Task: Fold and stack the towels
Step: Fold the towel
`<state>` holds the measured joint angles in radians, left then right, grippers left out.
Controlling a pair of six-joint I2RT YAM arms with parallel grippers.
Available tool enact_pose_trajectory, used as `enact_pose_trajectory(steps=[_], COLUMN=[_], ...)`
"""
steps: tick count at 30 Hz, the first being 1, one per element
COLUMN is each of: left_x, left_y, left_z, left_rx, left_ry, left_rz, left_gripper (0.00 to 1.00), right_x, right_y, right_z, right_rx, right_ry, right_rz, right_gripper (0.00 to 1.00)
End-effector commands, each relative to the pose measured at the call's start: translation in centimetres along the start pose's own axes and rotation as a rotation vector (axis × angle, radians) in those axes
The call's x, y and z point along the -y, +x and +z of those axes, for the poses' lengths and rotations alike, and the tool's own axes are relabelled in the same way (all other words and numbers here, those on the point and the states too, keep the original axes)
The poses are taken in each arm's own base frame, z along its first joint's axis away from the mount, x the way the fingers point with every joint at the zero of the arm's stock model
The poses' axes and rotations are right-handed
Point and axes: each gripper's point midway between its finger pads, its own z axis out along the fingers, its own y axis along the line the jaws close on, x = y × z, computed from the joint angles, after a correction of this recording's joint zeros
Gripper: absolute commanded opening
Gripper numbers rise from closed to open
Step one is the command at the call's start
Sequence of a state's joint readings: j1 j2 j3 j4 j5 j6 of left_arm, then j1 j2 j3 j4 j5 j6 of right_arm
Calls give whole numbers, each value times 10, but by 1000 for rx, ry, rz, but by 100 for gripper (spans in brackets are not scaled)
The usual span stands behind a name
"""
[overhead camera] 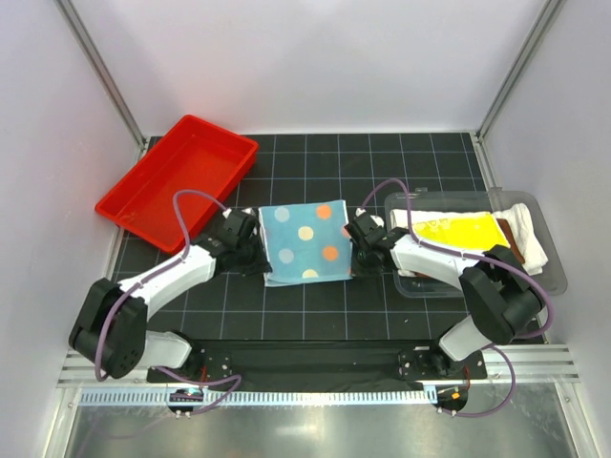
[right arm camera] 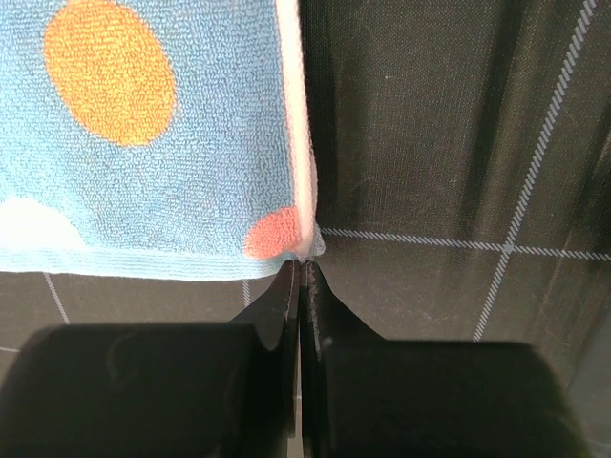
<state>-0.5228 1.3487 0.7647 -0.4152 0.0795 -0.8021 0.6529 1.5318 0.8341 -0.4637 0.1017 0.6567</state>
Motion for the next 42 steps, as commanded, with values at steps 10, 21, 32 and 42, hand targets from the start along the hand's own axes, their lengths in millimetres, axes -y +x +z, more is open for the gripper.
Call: enact_pose_trajectory(steps=[10,21,32,42], left_x=[-23,-14,34,32], left_y=[38,28,-105,-152], left_z=[23,8,-49,-18], left_rx=[-40,-55,118,-50], left_ry=[-67,-81,51,132], left_rz=[-16,71,492,761], left_gripper=[0,29,52,51], right_x=[-3,-21,-121,-99], right_y=[-15,-40,-131,-193], right_z=[-3,-38,-77,-22], right_rx=[54,88,147,-4], right_ry=[10,-41,-443,-521], right_rz=[-7,-80,-716,-767], right_gripper=[1,32,44,57])
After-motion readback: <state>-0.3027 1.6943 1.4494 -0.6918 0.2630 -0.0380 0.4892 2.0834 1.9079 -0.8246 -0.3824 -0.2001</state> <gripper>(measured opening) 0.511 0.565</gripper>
